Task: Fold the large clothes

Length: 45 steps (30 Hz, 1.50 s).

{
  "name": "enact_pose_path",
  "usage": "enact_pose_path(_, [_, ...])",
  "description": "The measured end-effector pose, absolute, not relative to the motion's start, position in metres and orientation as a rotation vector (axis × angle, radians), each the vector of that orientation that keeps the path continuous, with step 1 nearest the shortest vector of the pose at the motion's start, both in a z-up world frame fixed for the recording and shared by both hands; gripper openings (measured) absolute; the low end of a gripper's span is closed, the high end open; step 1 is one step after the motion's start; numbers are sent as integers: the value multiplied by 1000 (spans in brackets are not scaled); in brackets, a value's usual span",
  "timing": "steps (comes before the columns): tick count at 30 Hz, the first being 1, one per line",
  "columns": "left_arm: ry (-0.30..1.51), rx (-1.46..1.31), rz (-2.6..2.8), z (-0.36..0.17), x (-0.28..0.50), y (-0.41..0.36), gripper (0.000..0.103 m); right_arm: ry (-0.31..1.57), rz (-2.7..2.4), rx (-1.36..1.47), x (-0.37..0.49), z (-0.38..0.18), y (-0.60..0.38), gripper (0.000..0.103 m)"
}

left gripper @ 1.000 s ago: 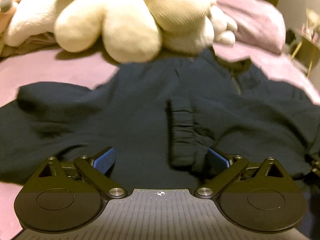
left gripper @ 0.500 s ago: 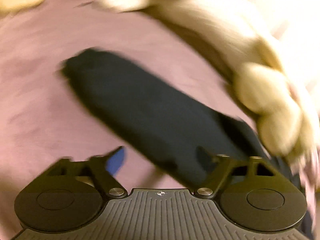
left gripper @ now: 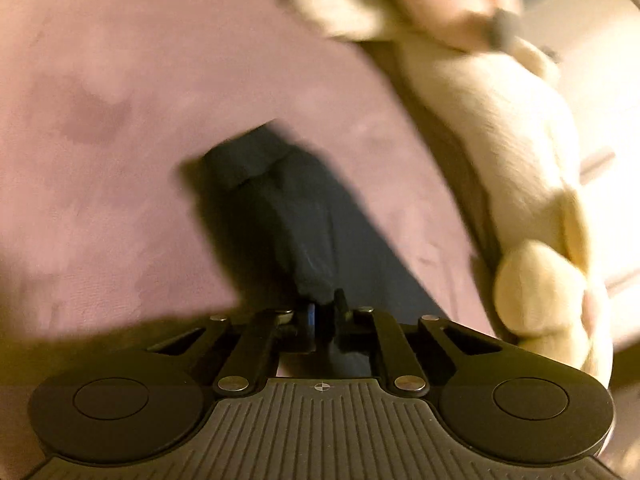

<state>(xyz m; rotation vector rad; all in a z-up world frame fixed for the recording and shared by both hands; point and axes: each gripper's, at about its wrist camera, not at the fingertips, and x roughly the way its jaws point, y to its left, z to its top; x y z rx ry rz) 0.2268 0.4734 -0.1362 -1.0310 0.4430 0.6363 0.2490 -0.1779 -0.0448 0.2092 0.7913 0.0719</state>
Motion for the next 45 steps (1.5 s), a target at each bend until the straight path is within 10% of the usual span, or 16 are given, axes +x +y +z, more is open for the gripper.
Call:
enact_pose_path(8, [409,-579,182,-19,294,315,9,778,96,244,250,-43,-188,50])
enact_pose_path(14, [508,-350,-67,-29,353,145,19,755,105,317,253,-36,-196,50])
enact_pose_path(16, [557,-300,-102,-53,367,102,37,753,116,333,254,-34,-200,50])
enact_pose_path(18, [642,-269,-97,-81,381,75,85,757,136,335,255,-33,-204,50])
enact_pose_path(19, [698,-256,-83,-96,389,67,91,764,146,332,257,-34,-206,50])
enact_pose_path(45, [685,-438,196,-136,308,156,89,915,369,608,403,-52,-138,60])
